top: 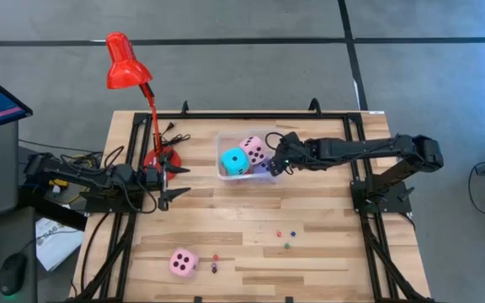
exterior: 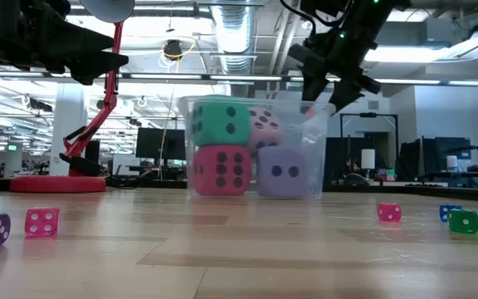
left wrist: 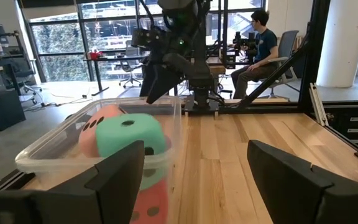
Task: Pick & Place Dice
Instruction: Put the small orange die into the transparent bin
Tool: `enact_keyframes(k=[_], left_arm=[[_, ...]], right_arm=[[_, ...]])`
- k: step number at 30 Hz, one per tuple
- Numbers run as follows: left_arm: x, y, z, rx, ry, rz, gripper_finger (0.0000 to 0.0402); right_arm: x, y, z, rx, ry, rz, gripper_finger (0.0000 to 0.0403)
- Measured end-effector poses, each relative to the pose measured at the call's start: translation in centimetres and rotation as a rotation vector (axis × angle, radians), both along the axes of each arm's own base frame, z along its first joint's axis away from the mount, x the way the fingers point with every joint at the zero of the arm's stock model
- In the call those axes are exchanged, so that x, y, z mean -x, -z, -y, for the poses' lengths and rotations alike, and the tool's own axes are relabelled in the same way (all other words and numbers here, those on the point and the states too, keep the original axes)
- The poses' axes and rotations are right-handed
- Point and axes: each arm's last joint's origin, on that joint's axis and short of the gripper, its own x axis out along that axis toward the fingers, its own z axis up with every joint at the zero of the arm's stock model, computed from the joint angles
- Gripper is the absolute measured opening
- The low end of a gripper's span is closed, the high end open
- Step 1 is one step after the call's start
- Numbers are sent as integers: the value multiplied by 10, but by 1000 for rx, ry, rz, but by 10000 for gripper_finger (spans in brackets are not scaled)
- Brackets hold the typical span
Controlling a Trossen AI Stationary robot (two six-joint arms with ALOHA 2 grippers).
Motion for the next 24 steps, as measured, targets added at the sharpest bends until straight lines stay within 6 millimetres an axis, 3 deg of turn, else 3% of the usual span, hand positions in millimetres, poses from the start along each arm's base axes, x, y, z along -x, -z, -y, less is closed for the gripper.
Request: enact_keyframes(k=[7, 13, 19, 24], left_arm=[[0, 0, 0, 0, 3, 0, 274], [0, 0, 0, 0, 2, 0, 274], [0, 0, 0, 0, 2, 0, 274], [0, 0, 0, 0, -3, 0, 274]], right_arm=[[10, 5, 2, -43, 86, -68, 255], [1, 1, -2, -24, 5, 2, 255], [13, 6, -1, -82, 102, -83, 255], [6, 3, 1, -46, 34, -42, 255]])
